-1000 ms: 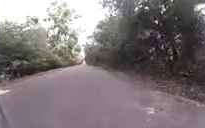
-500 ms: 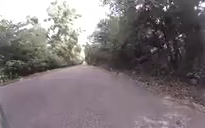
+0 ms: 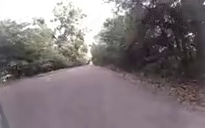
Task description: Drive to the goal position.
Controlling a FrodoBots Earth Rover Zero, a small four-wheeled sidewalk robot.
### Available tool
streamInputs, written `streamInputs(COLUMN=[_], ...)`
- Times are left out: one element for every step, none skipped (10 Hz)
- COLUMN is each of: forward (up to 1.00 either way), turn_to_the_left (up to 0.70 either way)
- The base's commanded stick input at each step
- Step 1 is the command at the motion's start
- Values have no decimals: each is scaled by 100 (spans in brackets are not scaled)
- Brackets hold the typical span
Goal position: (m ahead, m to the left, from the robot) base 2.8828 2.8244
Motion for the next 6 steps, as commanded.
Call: streamInputs(forward=[70,70,70,70,70,70], turn_to_the_left=[0,0,1,2,7,26])
